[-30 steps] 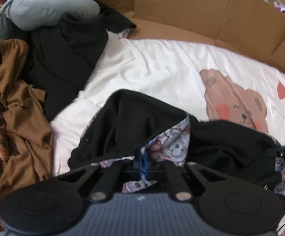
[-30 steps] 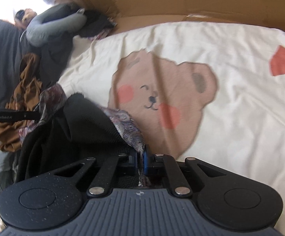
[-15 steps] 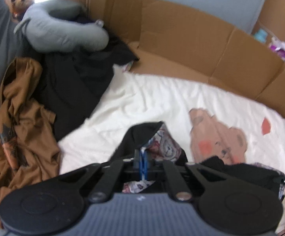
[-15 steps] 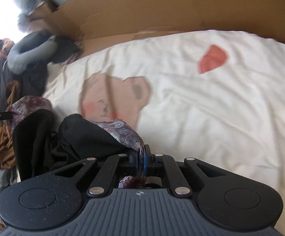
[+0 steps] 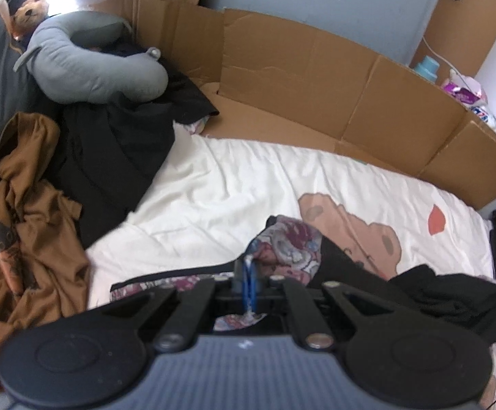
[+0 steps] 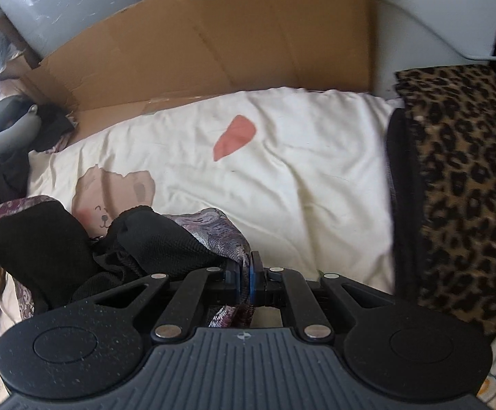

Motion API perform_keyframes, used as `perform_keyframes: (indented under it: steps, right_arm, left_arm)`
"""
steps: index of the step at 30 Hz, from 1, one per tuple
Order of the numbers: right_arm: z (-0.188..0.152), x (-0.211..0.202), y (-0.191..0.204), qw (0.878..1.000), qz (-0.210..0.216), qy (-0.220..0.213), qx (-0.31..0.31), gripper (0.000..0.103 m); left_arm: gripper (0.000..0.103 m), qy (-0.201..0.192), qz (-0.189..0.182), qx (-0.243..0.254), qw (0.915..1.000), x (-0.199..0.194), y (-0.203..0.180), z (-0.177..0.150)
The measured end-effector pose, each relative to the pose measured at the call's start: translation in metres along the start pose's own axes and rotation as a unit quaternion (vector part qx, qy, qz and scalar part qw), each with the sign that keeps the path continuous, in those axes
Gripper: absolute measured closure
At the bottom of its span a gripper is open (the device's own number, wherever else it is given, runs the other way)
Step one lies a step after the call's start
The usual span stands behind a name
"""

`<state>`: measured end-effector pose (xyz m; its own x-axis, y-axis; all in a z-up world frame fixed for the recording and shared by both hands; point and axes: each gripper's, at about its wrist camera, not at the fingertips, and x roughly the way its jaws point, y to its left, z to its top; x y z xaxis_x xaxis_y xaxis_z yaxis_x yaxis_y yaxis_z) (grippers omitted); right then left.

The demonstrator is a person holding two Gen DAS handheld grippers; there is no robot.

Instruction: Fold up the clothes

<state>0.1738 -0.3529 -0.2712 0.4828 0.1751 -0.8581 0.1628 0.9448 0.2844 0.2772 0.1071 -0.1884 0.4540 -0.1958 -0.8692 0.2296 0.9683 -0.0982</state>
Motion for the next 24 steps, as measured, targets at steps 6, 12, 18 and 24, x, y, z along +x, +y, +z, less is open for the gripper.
perform_keyframes:
  steps: [6,12,18,24]
  right_arm:
    - [-0.011,-0.012,0.000,1.000,0.011,0.013,0.003,0.101]
    - [-0.019,-0.019,0.002,1.000,0.022,0.022,0.004,0.101]
    - [-0.025,-0.026,0.006,0.999,0.036,0.032,0.005,0.100]
    - [-0.035,-0.034,0.013,0.998,0.045,0.047,0.001,0.100]
  left_arm:
    - [0.101,0.026,0.023,-0.010,0.9993,-0.014,0.021,-0.027]
    - [0.101,0.054,0.050,-0.025,0.9970,-0.030,0.045,-0.057]
    - [0.101,0.077,0.067,-0.044,0.9938,-0.046,0.062,-0.085]
    - [0.101,0.099,0.087,-0.052,0.9899,-0.060,0.074,-0.106]
